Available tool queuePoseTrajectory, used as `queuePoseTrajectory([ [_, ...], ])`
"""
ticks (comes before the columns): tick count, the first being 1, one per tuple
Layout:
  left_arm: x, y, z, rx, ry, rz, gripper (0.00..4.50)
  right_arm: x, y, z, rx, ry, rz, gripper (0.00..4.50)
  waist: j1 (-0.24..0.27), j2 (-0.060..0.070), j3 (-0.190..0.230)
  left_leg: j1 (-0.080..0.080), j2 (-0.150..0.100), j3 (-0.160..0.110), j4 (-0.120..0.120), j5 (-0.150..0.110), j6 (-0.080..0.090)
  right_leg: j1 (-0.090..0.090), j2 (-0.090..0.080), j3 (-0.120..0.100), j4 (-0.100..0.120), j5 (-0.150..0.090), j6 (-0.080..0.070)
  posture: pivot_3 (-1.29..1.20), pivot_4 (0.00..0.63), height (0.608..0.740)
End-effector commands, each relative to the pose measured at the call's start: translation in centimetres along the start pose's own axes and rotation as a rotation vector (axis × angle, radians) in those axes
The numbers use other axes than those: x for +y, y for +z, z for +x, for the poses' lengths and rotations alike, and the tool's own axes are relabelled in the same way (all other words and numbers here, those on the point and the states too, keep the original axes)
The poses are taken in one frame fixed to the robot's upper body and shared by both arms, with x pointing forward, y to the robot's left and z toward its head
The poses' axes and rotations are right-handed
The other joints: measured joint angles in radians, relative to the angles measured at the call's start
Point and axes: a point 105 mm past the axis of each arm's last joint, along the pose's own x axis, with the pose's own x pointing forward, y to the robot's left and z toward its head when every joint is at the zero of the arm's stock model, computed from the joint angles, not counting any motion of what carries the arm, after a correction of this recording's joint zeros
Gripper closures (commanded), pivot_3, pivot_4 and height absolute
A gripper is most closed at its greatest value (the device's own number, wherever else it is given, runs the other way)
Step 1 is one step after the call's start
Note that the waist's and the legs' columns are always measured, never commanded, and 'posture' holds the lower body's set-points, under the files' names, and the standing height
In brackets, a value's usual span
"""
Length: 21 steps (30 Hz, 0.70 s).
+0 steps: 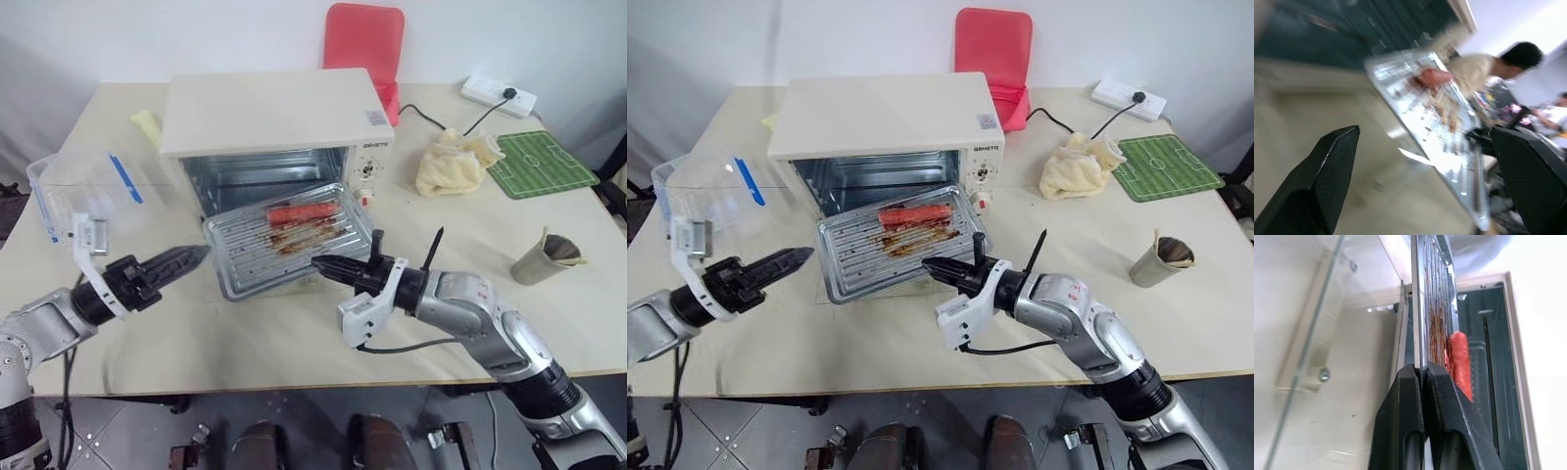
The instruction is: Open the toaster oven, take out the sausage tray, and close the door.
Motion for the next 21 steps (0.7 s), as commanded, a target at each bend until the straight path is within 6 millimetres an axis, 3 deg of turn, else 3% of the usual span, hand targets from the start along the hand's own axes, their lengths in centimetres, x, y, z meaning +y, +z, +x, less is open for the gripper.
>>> queuePoseTrajectory([
  [1,-1.2,-0.5,1.1,0.046,-0.059,-0.046,0.0,-1.8,1.1,-1.0,-0.036,-0.059,-0.043,4.47,0.0,0.0,0.0,0.0,0.0,0.0,0.0,0.0,0.0,0.0,0.0,0.0,0.0,0.0,0.0,0.0,0.15,0.74],
  [11,-1.0,-1.1,2.6,0.034,-0.072,-0.171,0.0,-1.6,1.3,-1.8,-0.018,-0.045,-0.018,4.47,0.0,0.0,0.0,0.0,0.0,0.0,0.0,0.001,0.0,0.0,0.001,0.001,0.0,0.0,0.0,0.0,0.15,0.74],
  [15,-0.5,-1.6,2.9,0.051,-0.056,-0.221,0.86,-1.5,1.7,-2.0,-0.027,-0.038,-0.005,4.5,0.001,0.0,0.0,0.0,-0.001,0.001,0.0,0.001,0.0,0.0,0.001,0.001,0.0,0.0,0.0,0.0,0.15,0.74],
  [21,-0.5,-2.7,3.0,0.091,-0.047,-0.265,2.75,-1.4,1.8,-2.1,-0.024,-0.035,0.01,4.5,0.001,0.0,0.0,0.0,-0.001,0.001,0.0,0.001,0.0,0.0,0.001,0.002,-0.001,0.0,0.0,0.0,0.15,0.74],
])
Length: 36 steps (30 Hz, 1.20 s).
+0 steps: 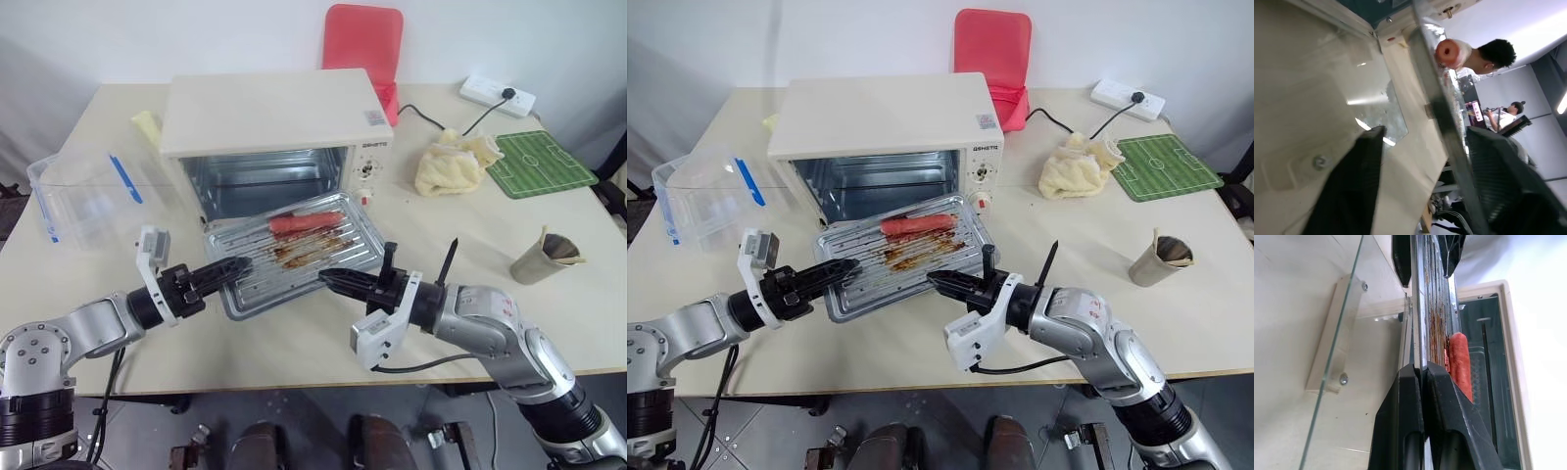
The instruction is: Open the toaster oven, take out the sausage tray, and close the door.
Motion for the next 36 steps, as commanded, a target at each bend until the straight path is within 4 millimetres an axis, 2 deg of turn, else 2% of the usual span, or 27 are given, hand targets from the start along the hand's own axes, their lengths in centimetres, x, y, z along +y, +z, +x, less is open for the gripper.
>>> queuePoseTrajectory([
  [1,-0.2,-0.4,0.0,0.014,-0.001,-0.016,3.07,-1.4,0.7,-0.6,-0.021,-0.05,-0.019,4.5,0.0,0.0,0.0,0.0,0.0,0.0,0.0,0.0,0.0,0.0,0.0,0.0,0.0,0.0,0.0,0.0,0.15,0.74],
  [6,0.2,-1.5,0.3,0.051,0.015,-0.063,4.48,-0.5,0.9,-0.5,-0.031,-0.025,0.022,4.5,0.0,0.0,0.0,0.0,0.0,0.0,0.0,0.0,0.0,0.0,0.0,0.0,0.0,0.0,0.0,0.0,0.15,0.74],
  [25,1.7,-3.3,1.0,0.089,0.046,-0.159,4.49,-0.2,0.8,0.0,-0.041,0.032,0.103,4.5,0.0,0.0,0.0,0.0,0.0,0.001,0.0,0.001,0.0,0.0,0.0,0.001,0.0,0.0,0.0,0.0,0.15,0.74],
  [28,1.8,-3.4,1.1,0.085,0.044,-0.17,4.5,-0.1,0.9,-0.2,-0.047,0.052,0.121,3.64,0.001,0.0,0.0,0.0,0.0,0.001,0.0,0.001,0.0,0.0,0.0,0.001,0.0,0.0,0.0,0.0,0.15,0.74],
  [30,1.9,-3.5,1.1,0.084,0.043,-0.176,4.5,0.0,0.9,-0.3,-0.046,0.06,0.127,2.97,0.001,0.0,0.0,0.0,0.0,0.001,0.0,0.001,0.0,0.0,0.0,0.001,0.0,0.0,0.0,0.0,0.15,0.74],
  [31,1.9,-3.5,1.2,0.085,0.043,-0.178,4.5,0.0,0.9,-0.3,-0.045,0.063,0.13,2.49,0.001,0.0,0.0,0.0,0.0,0.001,0.0,0.001,0.0,0.0,0.0,0.001,0.0,0.0,0.0,0.0,0.15,0.74],
  [36,1.8,-3.6,1.3,0.071,0.031,-0.197,4.5,0.0,1.2,-0.6,-0.061,0.082,0.156,0.97,0.001,0.0,0.0,0.0,0.0,0.001,0.0,0.001,0.0,0.0,0.0,0.001,0.0,0.0,0.0,0.0,0.15,0.74],
])
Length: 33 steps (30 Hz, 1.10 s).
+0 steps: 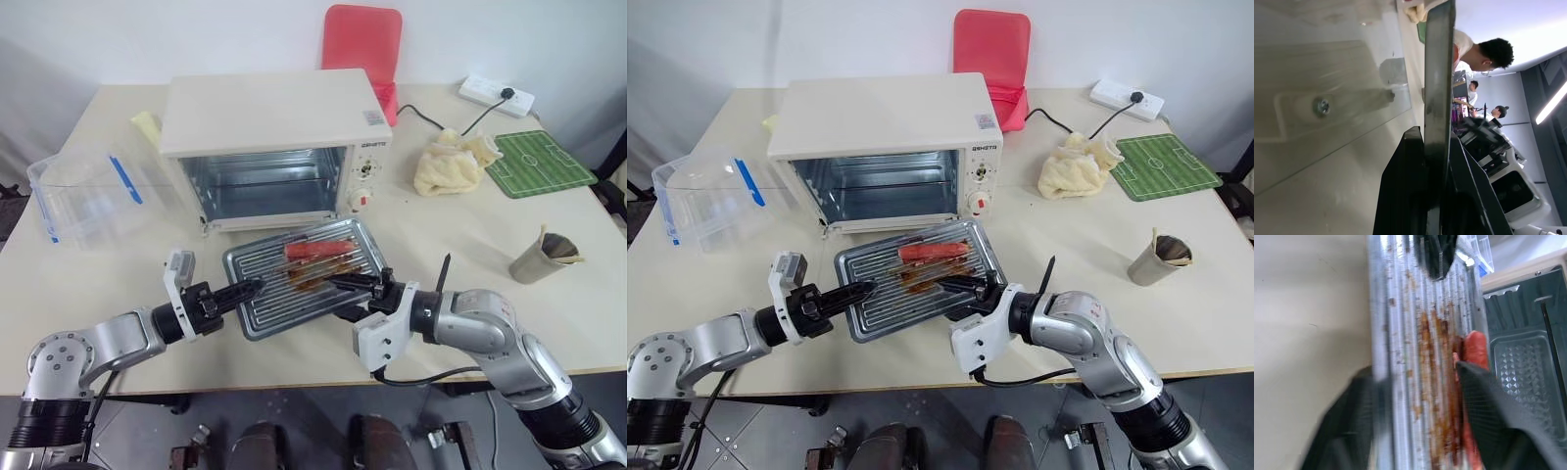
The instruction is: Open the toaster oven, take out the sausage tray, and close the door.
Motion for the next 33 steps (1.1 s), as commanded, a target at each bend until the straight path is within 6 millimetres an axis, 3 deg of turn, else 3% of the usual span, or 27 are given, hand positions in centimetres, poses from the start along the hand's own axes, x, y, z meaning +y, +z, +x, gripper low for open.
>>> queuePoseTrajectory([
  [1,0.1,-0.5,0.1,0.012,0.009,-0.008,4.5,-1.8,1.8,-0.7,-0.063,-0.052,-0.044,0.6,0.0,0.0,0.0,0.0,0.0,0.0,0.0,0.0,0.0,0.0,0.0,0.0,0.0,0.0,0.0,0.0,0.15,0.74],
  [3,0.1,-0.5,0.1,0.012,0.01,-0.011,4.5,-1.8,1.9,-0.9,-0.069,-0.044,-0.026,0.02,0.0,0.0,0.0,0.0,0.0,0.0,0.0,0.0,0.0,0.0,0.0,0.0,0.0,0.0,0.0,0.0,0.15,0.74],
  [10,0.5,-0.2,-0.8,0.008,0.028,-0.056,4.5,-1.8,2.1,-3.0,-0.112,0.047,0.169,0.02,0.002,0.0,0.0,0.0,0.0,0.0,0.0,0.0,0.0,0.0,0.0,0.0,0.0,0.0,0.0,0.0,0.15,0.74],
  [16,-0.1,1.1,-1.9,-0.062,0.007,-0.047,4.5,-2.5,0.3,-5.4,-0.058,0.098,0.355,0.02,0.003,0.0,0.0,0.0,0.0,0.0,0.0,0.0,0.0,0.001,0.0,0.0,-0.001,0.0,0.0,0.0,0.15,0.74],
  [23,-0.1,1.5,-3.1,-0.13,0.0,-0.052,4.5,-3.1,-3.1,-7.3,0.051,0.113,0.462,0.02,0.004,0.0,0.0,0.0,0.0,0.001,0.0,0.0,0.001,0.0,0.0,0.001,-0.001,0.0,0.0,0.0,0.15,0.74],
  [28,0.1,0.4,-4.5,-0.206,0.012,-0.066,4.5,-3.0,-8.6,-7.8,0.196,0.063,0.463,0.02,-0.002,0.0,0.0,0.0,-0.001,0.004,0.0,0.0,0.001,0.001,0.0,0.003,-0.003,0.0,0.0,0.0,0.15,0.74],
  [33,0.0,0.0,-6.5,-0.324,0.049,-0.052,4.5,-0.9,-10.7,-6.9,0.197,0.105,0.477,1.24,-0.001,0.0,0.0,0.0,0.001,0.004,-0.001,0.001,0.001,0.0,0.0,0.003,-0.003,0.0,0.0,0.0,0.15,0.74],
])
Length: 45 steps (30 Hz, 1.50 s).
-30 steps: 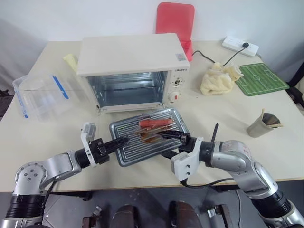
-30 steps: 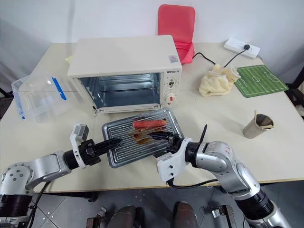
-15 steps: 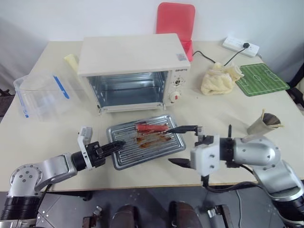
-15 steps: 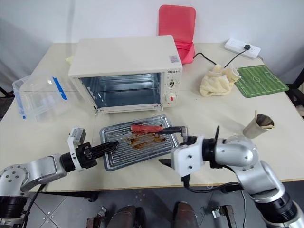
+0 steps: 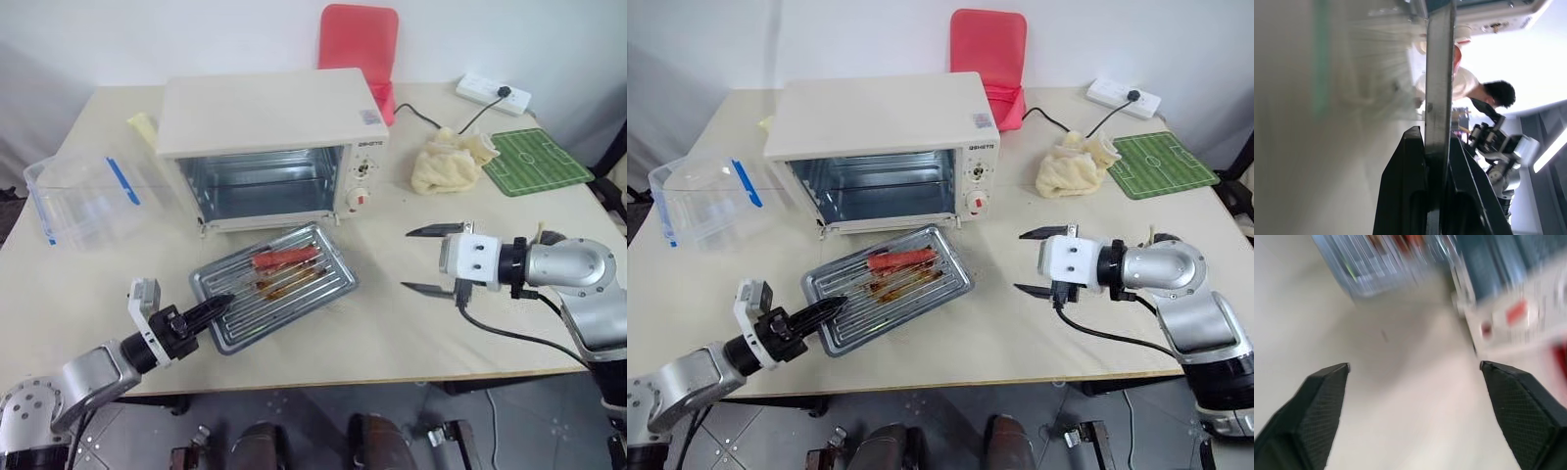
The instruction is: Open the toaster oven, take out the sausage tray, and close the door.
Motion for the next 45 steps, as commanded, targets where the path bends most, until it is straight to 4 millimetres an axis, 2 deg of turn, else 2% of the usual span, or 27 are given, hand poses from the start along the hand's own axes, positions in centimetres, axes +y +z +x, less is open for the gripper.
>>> queuePoseTrajectory([
  [1,-1.5,0.9,-1.4,-0.11,-0.034,0.044,4.5,0.5,-0.9,1.1,-0.015,0.022,-0.033,1.62,0.0,0.0,0.0,0.0,0.0,0.0,0.0,0.0,0.0,0.0,0.0,0.0,0.0,0.0,0.0,0.0,0.15,0.74],
  [4,-1.6,1.0,-2.1,-0.161,-0.019,0.051,4.5,0.8,-1.4,2.0,-0.021,0.038,-0.042,2.65,0.002,0.0,0.0,0.0,0.0,0.001,0.0,0.0,0.001,0.0,0.0,0.001,-0.001,0.0,0.0,0.0,0.15,0.74],
  [9,-1.7,0.9,-3.8,-0.258,0.017,0.064,4.5,0.9,-1.3,4.1,-0.074,0.032,-0.033,4.38,0.0,0.0,0.0,0.0,0.0,0.001,0.001,0.0,0.001,0.001,0.0,0.002,-0.001,0.0,0.0,0.0,0.15,0.74],
  [15,-1.4,0.9,-5.9,-0.347,0.074,0.068,4.5,1.8,-1.2,5.8,-0.107,0.061,-0.047,4.45,0.0,0.0,0.0,0.0,0.0,0.0,0.001,0.001,0.001,0.001,0.0,0.001,-0.002,0.0,0.0,0.0,0.15,0.74],
  [19,-1.6,1.6,-7.5,-0.458,0.078,0.072,4.5,1.8,-1.0,6.9,-0.13,0.05,-0.044,4.45,-0.001,0.0,0.0,0.0,0.0,0.0,0.001,0.001,0.001,0.001,0.0,0.002,-0.002,0.0,0.0,0.0,0.15,0.74],
  [25,-1.2,1.3,-8.6,-0.53,0.11,0.048,4.5,2.3,-0.3,8.4,-0.168,0.055,-0.05,4.45,-0.001,0.0,0.0,0.0,0.0,0.001,0.001,0.001,0.001,0.001,0.0,0.002,-0.002,-0.001,-0.001,0.0,0.15,0.74],
  [38,-0.6,-0.8,-12.8,-0.669,0.203,0.004,4.5,2.2,0.5,9.9,-0.215,0.085,-0.075,4.45,-0.004,0.0,0.0,0.0,0.002,0.001,0.001,0.001,0.001,0.001,0.0,0.002,-0.003,-0.001,-0.002,0.0,0.15,0.74],
  [45,-0.5,-0.4,-14.7,-0.76,0.234,0.012,4.5,1.4,2.2,10.0,-0.277,0.091,-0.069,4.45,-0.002,0.0,0.0,0.0,0.004,0.002,0.001,0.001,0.001,0.001,0.0,0.003,-0.003,-0.002,-0.003,0.0,0.15,0.74],
])
